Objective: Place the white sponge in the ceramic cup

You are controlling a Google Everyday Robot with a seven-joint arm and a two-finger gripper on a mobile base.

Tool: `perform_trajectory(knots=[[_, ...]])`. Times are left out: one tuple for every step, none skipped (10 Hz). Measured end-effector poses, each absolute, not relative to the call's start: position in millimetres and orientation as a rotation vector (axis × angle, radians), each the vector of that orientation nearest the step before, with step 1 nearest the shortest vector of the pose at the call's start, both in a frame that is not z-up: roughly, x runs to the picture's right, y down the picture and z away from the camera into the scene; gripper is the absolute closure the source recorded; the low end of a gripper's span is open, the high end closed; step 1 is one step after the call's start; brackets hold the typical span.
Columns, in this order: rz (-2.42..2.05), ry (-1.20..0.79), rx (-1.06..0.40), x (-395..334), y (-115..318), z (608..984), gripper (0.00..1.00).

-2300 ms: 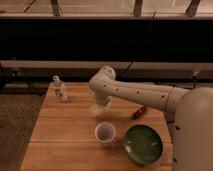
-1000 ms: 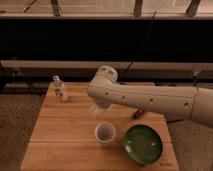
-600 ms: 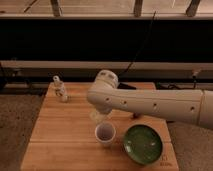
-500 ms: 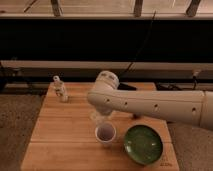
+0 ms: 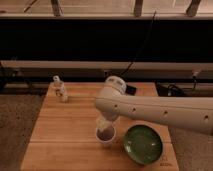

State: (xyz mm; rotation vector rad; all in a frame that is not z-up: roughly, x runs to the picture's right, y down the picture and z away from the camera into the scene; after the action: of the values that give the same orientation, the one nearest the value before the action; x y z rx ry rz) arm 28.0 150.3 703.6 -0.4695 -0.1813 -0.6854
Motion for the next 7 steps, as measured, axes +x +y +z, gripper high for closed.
perform_trajectory(knots=[[-0.683, -0.186, -0.478, 28.0, 155.0, 702.5, 0.86], [-0.688, -0.191, -0.487, 26.2, 160.3, 701.6, 0.77], [-0.701, -0.193, -0.496, 23.0, 166.4, 698.8, 0.64], [-0.707, -0.193, -0.502, 21.7, 169.6, 697.3, 0.57], [-0.714, -0.190, -0.508, 21.0, 172.8, 695.9, 0.48], [-0.722, -0.191, -0.513, 18.4, 176.0, 694.9, 0.36], [-0.721, -0.188, -0.511, 18.4, 176.7, 694.3, 0.25]])
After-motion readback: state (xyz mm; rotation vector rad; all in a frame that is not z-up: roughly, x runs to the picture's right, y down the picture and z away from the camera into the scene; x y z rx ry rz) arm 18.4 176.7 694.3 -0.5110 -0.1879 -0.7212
